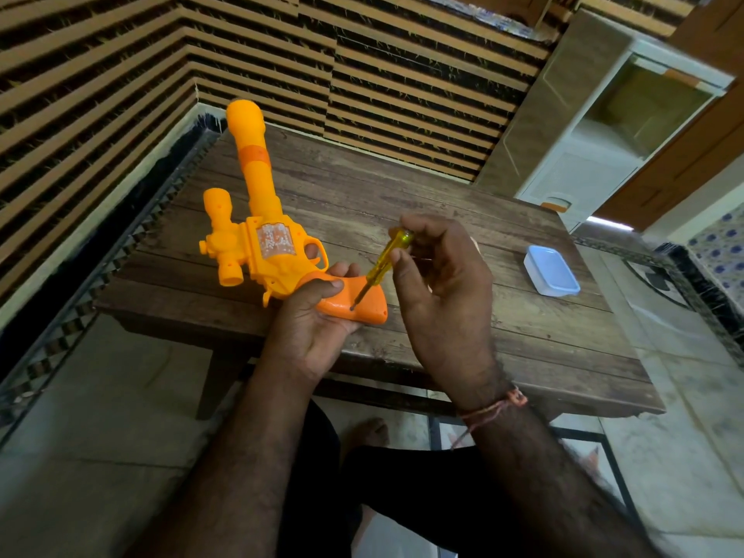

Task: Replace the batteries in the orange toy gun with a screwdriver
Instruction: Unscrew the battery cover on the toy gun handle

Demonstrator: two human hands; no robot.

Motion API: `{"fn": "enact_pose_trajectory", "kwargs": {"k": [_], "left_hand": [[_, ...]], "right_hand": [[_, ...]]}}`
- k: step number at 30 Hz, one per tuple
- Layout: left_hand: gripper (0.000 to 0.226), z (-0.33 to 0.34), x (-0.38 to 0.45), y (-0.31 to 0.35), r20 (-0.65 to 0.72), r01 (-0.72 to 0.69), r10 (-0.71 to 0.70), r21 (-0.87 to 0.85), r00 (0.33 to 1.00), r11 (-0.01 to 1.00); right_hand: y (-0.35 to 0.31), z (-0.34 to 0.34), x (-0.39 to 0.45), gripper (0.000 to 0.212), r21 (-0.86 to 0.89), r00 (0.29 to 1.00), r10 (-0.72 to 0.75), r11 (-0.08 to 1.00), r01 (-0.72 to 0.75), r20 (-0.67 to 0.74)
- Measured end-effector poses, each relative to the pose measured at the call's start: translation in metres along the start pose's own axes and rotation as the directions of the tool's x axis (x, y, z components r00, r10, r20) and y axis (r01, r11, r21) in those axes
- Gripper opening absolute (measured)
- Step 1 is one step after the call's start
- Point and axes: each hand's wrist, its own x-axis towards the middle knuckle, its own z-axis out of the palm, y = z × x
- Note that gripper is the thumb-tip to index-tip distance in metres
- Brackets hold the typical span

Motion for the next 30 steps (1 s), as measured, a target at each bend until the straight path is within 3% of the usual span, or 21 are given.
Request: {"fn": "enact_pose_trajectory", "kwargs": {"k": [7, 12, 19, 25, 30], "left_hand": [[0.050, -0.003, 0.002, 0.000, -0.003, -0.008, 0.009, 0.011, 1.000, 1.000], [0.041, 0.003, -0.001, 0.000, -0.047, -0.003, 0.003, 0.000, 0.999, 1.000], [0.035, 0.006, -0.002, 0.000, -0.079, 0.014, -0.012, 0.031, 0.997, 0.999], [0.037, -0.001, 0.002, -0.001, 0.007, 0.028, -0.028, 0.000, 1.000, 1.000], [0.033, -0.007, 0.005, -0.002, 0.099, 0.041, -0.043, 0.020, 0.994, 0.999]], "right_hand": [[-0.002, 0.003, 0.007, 0.017, -0.056, 0.996, 0.020, 0.998, -0.025, -0.083], [0.002, 0.001, 0.012, 0.026, -0.019, 0.998, 0.057, 0.998, -0.057, -0.010], [0.001, 0.000, 0.016, 0.015, -0.046, 1.000, 0.018, 0.999, -0.018, 0.008], [-0.002, 0.001, 0.018, 0.029, -0.041, 0.999, -0.005, 0.999, 0.007, 0.039], [-0.004, 0.002, 0.014, 0.022, -0.024, 0.998, -0.020, 0.999, 0.022, 0.056]]}}
